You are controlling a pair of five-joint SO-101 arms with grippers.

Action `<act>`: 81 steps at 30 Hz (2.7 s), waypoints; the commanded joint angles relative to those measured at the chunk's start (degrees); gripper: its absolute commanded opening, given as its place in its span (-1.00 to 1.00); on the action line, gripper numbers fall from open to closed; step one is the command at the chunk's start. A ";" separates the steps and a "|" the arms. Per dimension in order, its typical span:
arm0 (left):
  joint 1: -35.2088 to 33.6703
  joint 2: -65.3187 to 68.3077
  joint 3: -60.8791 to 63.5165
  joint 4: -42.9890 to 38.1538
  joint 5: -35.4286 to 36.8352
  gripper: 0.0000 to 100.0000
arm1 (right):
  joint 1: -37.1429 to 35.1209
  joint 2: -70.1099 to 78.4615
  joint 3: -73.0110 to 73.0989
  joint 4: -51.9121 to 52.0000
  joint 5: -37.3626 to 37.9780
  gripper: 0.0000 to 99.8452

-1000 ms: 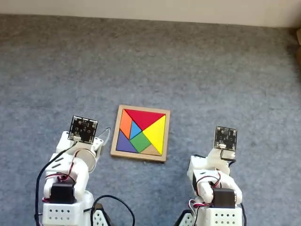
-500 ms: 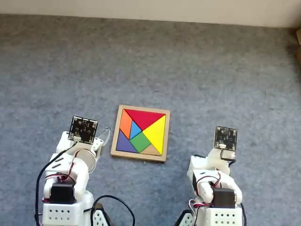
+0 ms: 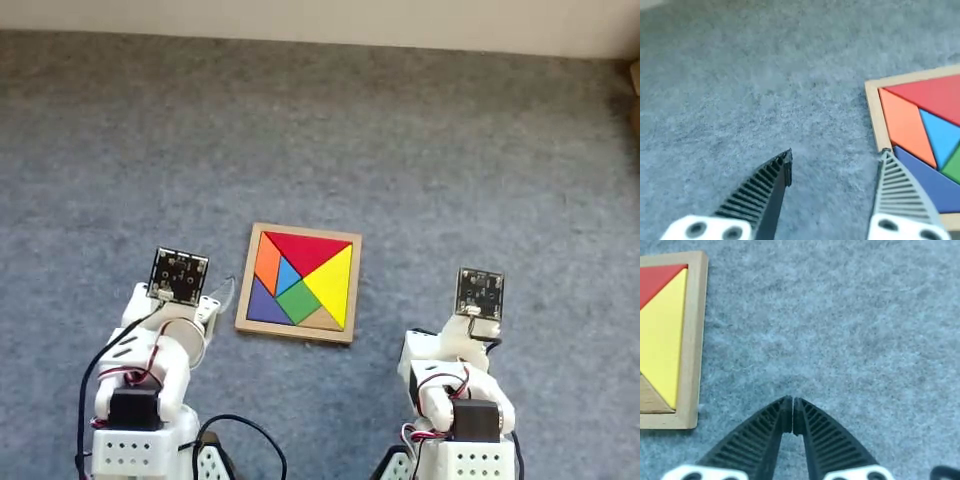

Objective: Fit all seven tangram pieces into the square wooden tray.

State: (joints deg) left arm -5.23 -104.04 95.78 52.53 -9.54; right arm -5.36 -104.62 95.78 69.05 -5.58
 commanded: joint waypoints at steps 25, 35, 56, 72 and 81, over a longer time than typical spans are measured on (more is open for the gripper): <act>-0.40 -0.13 1.36 24.44 0.88 -0.49 | 0.57 -0.66 6.81 0.22 -0.44 -0.95; -0.40 -0.13 1.36 24.44 0.88 -0.49 | 0.57 -0.66 6.81 0.22 -0.44 -0.95; -0.40 -0.13 1.36 24.44 0.88 -0.49 | 0.57 -0.66 6.81 0.22 -0.44 -0.95; -0.40 -0.13 1.36 24.44 0.88 -0.49 | 0.57 -0.66 6.81 0.22 -0.44 -0.95; -0.40 -0.13 1.36 24.44 0.88 -0.49 | 0.57 -0.66 6.81 0.22 -0.44 -0.95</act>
State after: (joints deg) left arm -5.14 -104.04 95.96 76.79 -9.01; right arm -5.36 -104.62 95.78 69.05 -5.58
